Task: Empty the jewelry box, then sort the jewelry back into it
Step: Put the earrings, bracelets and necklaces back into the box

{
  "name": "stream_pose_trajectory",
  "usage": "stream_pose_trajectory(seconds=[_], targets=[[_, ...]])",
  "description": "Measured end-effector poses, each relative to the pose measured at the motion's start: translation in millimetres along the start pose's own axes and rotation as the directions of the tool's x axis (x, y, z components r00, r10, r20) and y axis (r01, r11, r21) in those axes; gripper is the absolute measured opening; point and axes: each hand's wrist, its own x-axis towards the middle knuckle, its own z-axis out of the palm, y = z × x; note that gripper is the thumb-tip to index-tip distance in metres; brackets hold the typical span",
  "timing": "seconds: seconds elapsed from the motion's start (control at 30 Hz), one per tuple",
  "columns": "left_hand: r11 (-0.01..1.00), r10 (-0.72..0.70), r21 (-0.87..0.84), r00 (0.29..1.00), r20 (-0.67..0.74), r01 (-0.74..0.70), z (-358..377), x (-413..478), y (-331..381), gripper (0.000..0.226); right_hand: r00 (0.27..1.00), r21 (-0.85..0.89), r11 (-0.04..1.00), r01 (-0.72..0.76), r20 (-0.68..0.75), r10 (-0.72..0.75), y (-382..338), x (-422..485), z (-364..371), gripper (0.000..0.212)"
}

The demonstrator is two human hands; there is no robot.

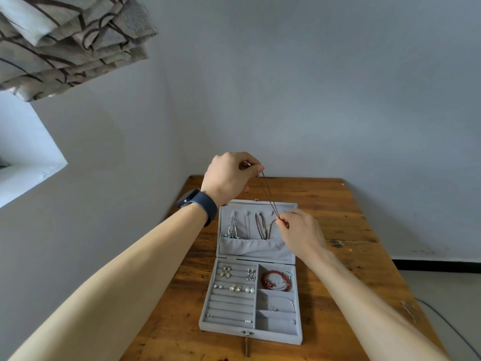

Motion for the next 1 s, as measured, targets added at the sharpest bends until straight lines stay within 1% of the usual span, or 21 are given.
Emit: stream_pose_trajectory(seconds=[0.07,0.1,0.13,0.2,0.27,0.33,0.47,0.53,0.63,0.73,0.8,0.83,0.87,0.9,0.93,0.97,1.0], targets=[[1.000,-0.008,-0.029,1.000,-0.016,0.008,-1.1,-0.3,-1.4,0.010,0.997,-0.013,1.000,0.014,-0.078,-0.015,0.9,-1.2,4.9,0.024],[0.999,-0.011,-0.032,1.000,-0.011,0.010,-1.3,-0.7,-1.9,0.010,0.995,-0.010,1.000,0.024,-0.094,-0.024,-0.6,-1.3,5.8,0.022],[1.000,-0.014,-0.028,1.000,-0.001,0.014,-0.7,-1.6,-3.0,0.009,0.996,-0.025,0.999,0.037,-0.079,-0.039,-2.4,-0.6,6.6,0.020],[1.000,-0.017,-0.016,0.999,0.033,0.018,1.7,-5.1,-5.8,0.009,0.999,-0.107,0.993,0.042,0.019,-0.040,-5.9,1.0,9.6,0.025],[1.000,-0.001,0.027,0.998,0.061,-0.001,5.3,-8.8,-9.8,0.009,0.993,-0.146,0.989,0.012,0.119,0.005,-7.7,1.6,11.8,0.033],[0.998,0.005,0.061,0.997,0.082,-0.010,9.2,-12.3,-12.9,0.010,0.975,-0.132,0.991,-0.017,0.218,0.045,-8.1,2.0,13.1,0.035],[0.996,-0.016,0.089,0.991,0.134,0.004,18.6,-17.8,-16.9,0.012,0.923,-0.107,0.993,-0.041,0.376,0.079,-11.8,5.3,13.4,0.036],[0.987,-0.022,0.158,0.988,0.151,-0.002,22.9,-17.9,-18.2,0.012,0.892,-0.070,0.996,-0.058,0.444,0.083,-12.6,8.4,12.6,0.035],[0.956,0.008,0.287,0.989,0.151,-0.051,31.4,-15.3,-19.6,0.014,0.868,-0.039,0.998,-0.041,0.494,0.055,-10.7,8.8,11.6,0.034],[0.921,0.045,0.373,0.983,0.179,-0.110,40.6,-11.6,-20.7,0.013,0.870,0.018,0.999,-0.049,0.492,0.034,-8.7,5.9,10.9,0.037],[0.911,0.042,0.395,0.978,0.204,-0.122,46.0,-9.4,-21.4,0.013,0.897,0.066,0.995,-0.081,0.440,0.044,-5.0,3.3,9.6,0.034],[0.912,0.038,0.394,0.978,0.204,-0.117,48.0,-8.3,-21.3,0.012,0.916,0.082,0.993,-0.088,0.399,0.049,-3.2,1.9,7.3,0.028],[0.916,0.034,0.385,0.980,0.197,-0.110,50.1,-6.6,-21.4,0.012,0.935,0.113,0.988,-0.108,0.350,0.062,-0.9,-0.3,4.1,0.016],[0.924,0.031,0.369,0.982,0.185,-0.099,51.7,-4.8,-21.4,0.011,0.952,0.180,0.975,-0.133,0.297,0.075,2.3,-1.9,2.0,0.010],[0.934,0.025,0.346,0.985,0.173,-0.084,53.2,-2.9,-21.4,0.011,0.957,0.255,0.949,-0.187,0.264,0.118,4.3,-2.7,-0.9,0.023],[0.945,0.015,0.320,0.985,0.170,-0.070,54.3,-1.1,-20.7,0.011,0.956,0.348,0.906,-0.241,0.246,0.160,5.7,-2.7,-3.9,0.030],[0.954,0.005,0.293,0.984,0.178,-0.058,55.2,0.6,-20.2,0.011,0.952,0.434,0.856,-0.281,0.239,0.192,5.9,-1.1,-6.7,0.032]])
